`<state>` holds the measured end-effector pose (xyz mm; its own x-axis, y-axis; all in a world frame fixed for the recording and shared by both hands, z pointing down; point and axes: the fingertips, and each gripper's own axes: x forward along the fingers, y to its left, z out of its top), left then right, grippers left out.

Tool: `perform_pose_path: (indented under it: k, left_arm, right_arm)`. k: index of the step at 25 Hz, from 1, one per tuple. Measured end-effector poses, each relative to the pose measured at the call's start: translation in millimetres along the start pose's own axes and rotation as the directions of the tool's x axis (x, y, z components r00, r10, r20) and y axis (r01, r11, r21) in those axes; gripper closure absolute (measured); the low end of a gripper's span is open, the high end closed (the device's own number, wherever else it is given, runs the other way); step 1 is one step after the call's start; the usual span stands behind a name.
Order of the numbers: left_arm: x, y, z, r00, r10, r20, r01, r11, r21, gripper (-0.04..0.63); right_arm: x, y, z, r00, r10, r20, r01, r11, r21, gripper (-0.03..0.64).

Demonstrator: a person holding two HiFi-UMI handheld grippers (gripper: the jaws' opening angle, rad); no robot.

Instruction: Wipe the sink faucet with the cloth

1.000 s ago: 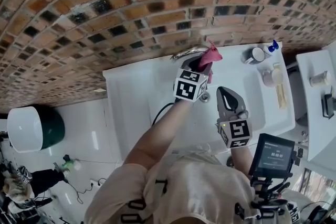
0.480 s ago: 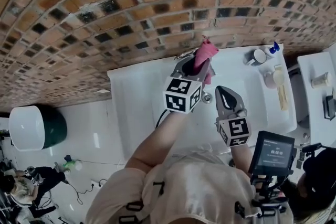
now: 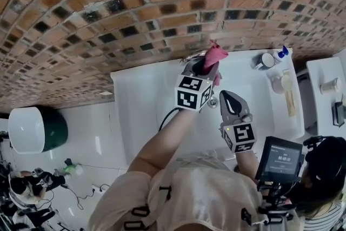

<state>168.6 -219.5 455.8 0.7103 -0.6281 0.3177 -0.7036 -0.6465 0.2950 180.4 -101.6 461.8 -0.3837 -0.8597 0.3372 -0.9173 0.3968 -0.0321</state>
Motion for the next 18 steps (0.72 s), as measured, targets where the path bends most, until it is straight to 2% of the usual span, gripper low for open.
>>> perform_pose_path:
  k: [3,7,9,11,14,18]
  left_arm:
    - [18.4,-5.2,-10.0,1.000,-0.002,-0.031,0.003,1.000,0.022,0.483]
    - [22.0,-4.4,-10.2,0.999,0.034,-0.001,-0.034,0.988,0.147,0.487]
    - [22.6,-3.8,-12.4,0.999,0.039,-0.008,-0.036,0.982,0.184,0.488]
    - [26.6,-2.5,-26.9,0.998,0.029,-0.059,-0.019,0.986,0.165,0.486]
    - [37.5,4.1,-56.8,0.989,0.005,-0.146,0.008,0.996,0.084,0.486]
    - [46.9,17.1,-81.6,0.977,0.026,-0.214,-0.004,0.995,0.101,0.486]
  right_arm:
    - [-2.2,-13.5,-10.2,0.999,-0.028,-0.020,0.029,0.999,0.026,0.632]
    - [-0.4,-24.0,-17.7,0.998,-0.046,-0.036,0.048,0.998,0.048,0.632]
    - [3.1,-24.7,-18.4,0.998,-0.043,-0.038,0.045,0.997,0.057,0.632]
    - [6.4,-21.5,-16.8,0.999,-0.034,-0.033,0.036,0.998,0.054,0.632]
    - [10.0,-16.5,-13.4,0.999,-0.021,-0.025,0.022,0.999,0.035,0.632]
    - [9.9,-18.0,-13.8,0.999,-0.027,-0.033,0.028,0.999,0.031,0.632]
